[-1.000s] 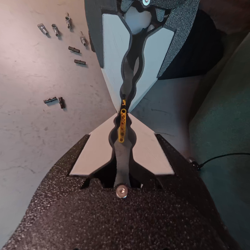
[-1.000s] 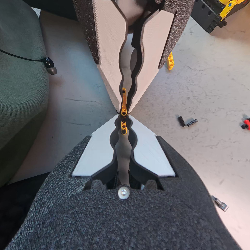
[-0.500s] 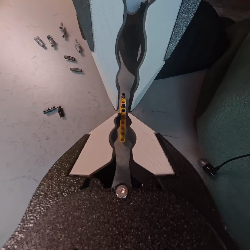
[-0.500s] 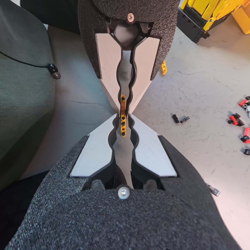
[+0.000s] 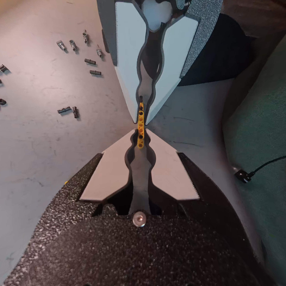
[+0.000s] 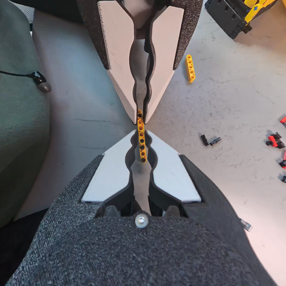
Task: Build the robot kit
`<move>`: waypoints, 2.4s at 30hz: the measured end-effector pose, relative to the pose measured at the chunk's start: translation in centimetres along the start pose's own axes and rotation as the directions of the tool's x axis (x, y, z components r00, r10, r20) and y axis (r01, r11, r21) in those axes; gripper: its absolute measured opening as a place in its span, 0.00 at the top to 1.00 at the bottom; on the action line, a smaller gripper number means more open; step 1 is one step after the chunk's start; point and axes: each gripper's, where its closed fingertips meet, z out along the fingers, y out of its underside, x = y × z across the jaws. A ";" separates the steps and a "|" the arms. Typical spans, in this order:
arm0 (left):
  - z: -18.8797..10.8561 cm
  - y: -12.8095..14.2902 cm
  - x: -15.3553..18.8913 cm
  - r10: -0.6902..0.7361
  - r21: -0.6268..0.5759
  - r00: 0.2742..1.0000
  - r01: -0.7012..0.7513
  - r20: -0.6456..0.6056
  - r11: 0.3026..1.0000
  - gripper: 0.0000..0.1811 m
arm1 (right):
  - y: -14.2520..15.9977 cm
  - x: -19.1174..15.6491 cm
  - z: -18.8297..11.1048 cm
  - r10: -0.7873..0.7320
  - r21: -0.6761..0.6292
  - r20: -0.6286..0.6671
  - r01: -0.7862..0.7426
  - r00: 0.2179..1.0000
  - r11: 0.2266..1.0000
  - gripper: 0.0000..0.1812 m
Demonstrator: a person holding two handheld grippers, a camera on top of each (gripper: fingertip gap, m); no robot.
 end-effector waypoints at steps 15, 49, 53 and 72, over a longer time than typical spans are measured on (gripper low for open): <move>0.2 0.2 0.1 0.004 0.015 1.000 -0.004 0.002 1.000 0.96 | 0.1 -0.2 0.2 0.031 -0.089 0.070 -0.024 0.997 0.996 0.96; -4.5 -3.4 -1.8 0.194 0.219 0.946 -0.253 0.260 0.942 0.91 | -5.4 2.3 -3.4 -0.230 0.201 -0.234 0.278 0.945 0.939 0.92; -3.4 -1.0 -3.2 0.100 0.132 0.969 -0.133 0.226 0.982 0.90 | -2.5 3.1 -1.5 -0.041 0.064 -0.148 0.051 0.988 0.997 0.92; -3.3 0.8 -4.7 -0.103 0.134 0.976 0.078 0.189 0.988 0.87 | 4.2 12.4 -9.9 0.275 0.127 -0.469 -0.244 0.839 0.961 0.89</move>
